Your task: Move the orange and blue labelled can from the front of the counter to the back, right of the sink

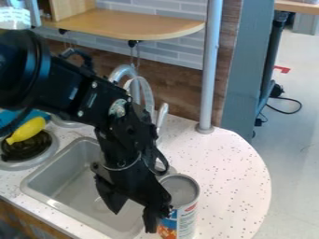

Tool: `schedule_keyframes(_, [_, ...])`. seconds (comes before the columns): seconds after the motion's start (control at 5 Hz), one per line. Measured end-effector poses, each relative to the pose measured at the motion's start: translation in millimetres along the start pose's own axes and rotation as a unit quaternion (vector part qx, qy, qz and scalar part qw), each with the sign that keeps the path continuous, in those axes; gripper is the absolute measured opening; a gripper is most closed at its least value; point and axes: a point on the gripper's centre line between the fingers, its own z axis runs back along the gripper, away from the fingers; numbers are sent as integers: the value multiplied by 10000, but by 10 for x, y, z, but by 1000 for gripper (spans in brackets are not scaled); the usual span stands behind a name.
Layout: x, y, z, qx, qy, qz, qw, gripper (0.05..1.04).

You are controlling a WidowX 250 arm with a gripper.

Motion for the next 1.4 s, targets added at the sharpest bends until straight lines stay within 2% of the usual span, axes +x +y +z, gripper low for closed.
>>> schedule_keyframes(0.2, [-27,13,-40,31,48,34,10000,1004])
schedule_keyframes(0.4, [-71,85,-267,407,-189,-63,9990,1004])
schedule_keyframes(0.6, [-46,57,-453,390,-428,-209,9981,1004])
schedule_keyframes(0.8, [-35,23,-657,298,-469,-393,9977,1004])
schedule_keyframes(1.0, [70,-4,-755,172,-498,-254,9983,1004])
schedule_keyframes(1.4, [433,-15,-944,78,-442,105,9989,1004])
